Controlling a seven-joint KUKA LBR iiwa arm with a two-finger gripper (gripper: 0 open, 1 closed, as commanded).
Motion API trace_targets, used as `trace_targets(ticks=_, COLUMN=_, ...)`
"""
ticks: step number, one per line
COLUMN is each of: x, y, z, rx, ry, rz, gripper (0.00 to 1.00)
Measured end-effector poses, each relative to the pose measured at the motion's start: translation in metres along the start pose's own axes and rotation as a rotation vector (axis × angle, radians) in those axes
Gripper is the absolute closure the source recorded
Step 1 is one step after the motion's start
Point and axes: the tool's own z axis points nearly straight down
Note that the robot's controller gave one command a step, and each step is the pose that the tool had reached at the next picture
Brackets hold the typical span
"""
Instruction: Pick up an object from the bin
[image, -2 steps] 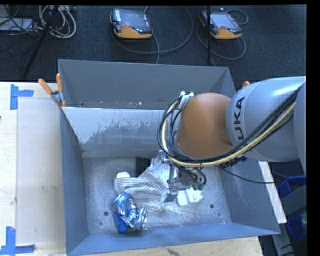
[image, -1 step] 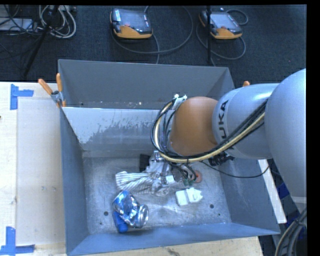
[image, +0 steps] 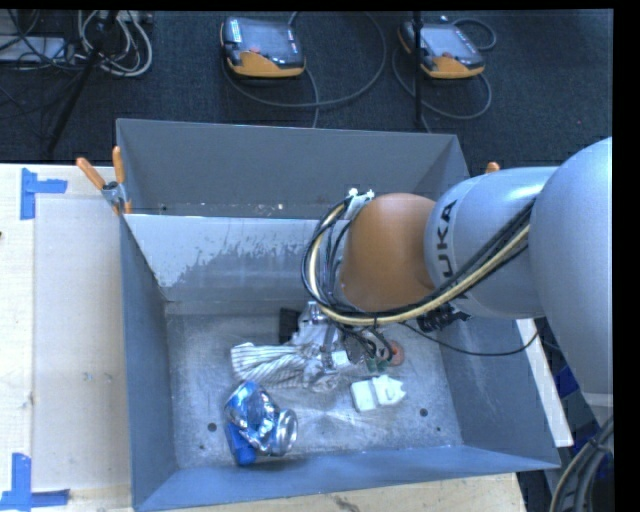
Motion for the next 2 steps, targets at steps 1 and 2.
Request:
trace_targets(ticks=1, x=-0.0062, y=-0.0038, z=-0.0964, rx=0.008, ry=0.023, rz=0.009, gripper=1.0)
trace_targets(ticks=2, x=-0.0062, y=-0.0039, z=-0.0963, rx=0.009, ry=0.023, rz=0.009, gripper=1.0)
